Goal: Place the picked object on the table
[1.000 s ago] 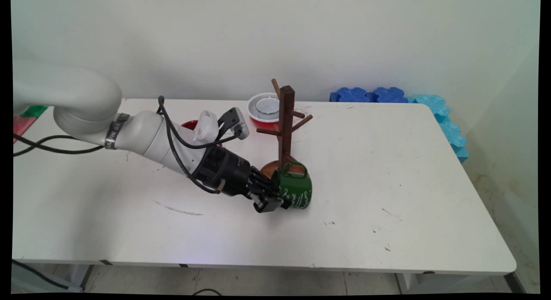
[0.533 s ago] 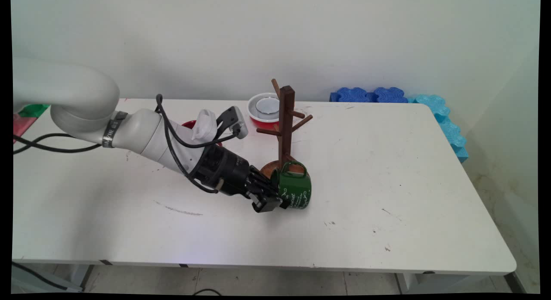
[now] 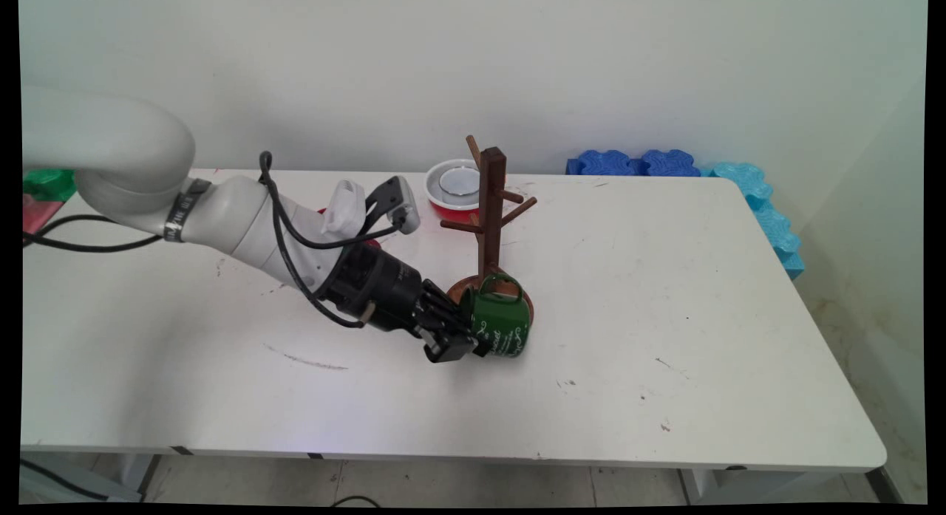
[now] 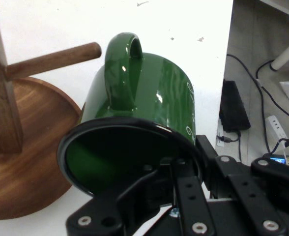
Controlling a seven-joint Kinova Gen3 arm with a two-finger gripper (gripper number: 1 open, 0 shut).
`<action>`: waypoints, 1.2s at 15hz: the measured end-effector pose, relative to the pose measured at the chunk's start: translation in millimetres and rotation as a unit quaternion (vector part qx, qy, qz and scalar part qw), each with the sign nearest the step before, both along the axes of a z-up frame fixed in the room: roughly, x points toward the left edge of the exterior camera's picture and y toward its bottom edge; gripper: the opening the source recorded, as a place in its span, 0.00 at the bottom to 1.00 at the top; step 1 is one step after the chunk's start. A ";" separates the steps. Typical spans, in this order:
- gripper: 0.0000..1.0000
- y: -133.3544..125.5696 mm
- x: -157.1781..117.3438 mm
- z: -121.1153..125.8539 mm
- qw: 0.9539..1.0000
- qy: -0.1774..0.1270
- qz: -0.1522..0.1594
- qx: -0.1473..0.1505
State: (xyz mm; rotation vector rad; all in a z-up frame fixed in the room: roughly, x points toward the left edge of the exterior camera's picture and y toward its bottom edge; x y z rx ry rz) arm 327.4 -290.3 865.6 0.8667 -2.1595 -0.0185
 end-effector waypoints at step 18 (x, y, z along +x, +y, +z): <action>0.00 6.1 59.3 48.8 0.992 -0.096 -0.084 -0.019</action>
